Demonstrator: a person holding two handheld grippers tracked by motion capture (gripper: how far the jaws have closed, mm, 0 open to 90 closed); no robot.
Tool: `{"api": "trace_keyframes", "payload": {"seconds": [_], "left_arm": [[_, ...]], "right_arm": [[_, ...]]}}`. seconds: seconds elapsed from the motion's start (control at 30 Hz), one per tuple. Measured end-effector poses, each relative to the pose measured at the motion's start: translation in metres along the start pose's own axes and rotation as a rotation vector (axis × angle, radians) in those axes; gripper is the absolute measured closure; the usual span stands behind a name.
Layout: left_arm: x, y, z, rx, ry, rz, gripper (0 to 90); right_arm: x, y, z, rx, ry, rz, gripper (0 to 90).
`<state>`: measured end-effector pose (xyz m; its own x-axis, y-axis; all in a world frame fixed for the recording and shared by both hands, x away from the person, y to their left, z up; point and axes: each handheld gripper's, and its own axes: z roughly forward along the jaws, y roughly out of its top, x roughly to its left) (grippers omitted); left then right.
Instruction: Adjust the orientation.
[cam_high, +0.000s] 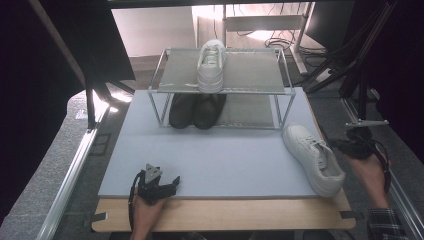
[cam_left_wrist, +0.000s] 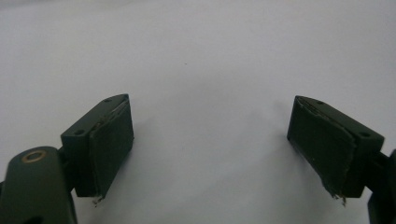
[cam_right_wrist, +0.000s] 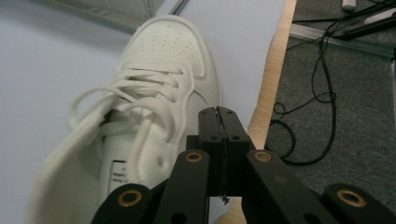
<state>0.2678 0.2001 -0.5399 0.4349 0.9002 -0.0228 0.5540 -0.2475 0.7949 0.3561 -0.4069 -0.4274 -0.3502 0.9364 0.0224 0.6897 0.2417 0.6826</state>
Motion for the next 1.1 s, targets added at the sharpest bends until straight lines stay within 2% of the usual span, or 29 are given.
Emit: {"api": "trace_keyframes", "payload": {"seconds": [0.2,0.33,0.5,0.67,1.1], "left_arm": [[0.0,0.0,0.0,0.0,0.0,0.0,14.3],[0.0,0.0,0.0,0.0,0.0,0.0,14.3],[0.0,0.0,0.0,0.0,0.001,0.0,14.3],[0.0,0.0,0.0,0.0,0.001,0.0,14.3],[0.0,0.0,0.0,0.0,0.001,0.0,14.3]], "right_arm": [[-0.01,-0.004,0.018,0.045,0.019,0.019,89.7],[-0.01,-0.007,0.024,0.052,0.057,0.032,89.8],[-0.003,-0.008,0.025,0.047,0.048,0.024,89.9],[0.003,-0.008,0.026,0.046,0.069,0.025,89.9],[0.038,-0.002,0.034,0.051,0.131,-0.031,89.9]]}}
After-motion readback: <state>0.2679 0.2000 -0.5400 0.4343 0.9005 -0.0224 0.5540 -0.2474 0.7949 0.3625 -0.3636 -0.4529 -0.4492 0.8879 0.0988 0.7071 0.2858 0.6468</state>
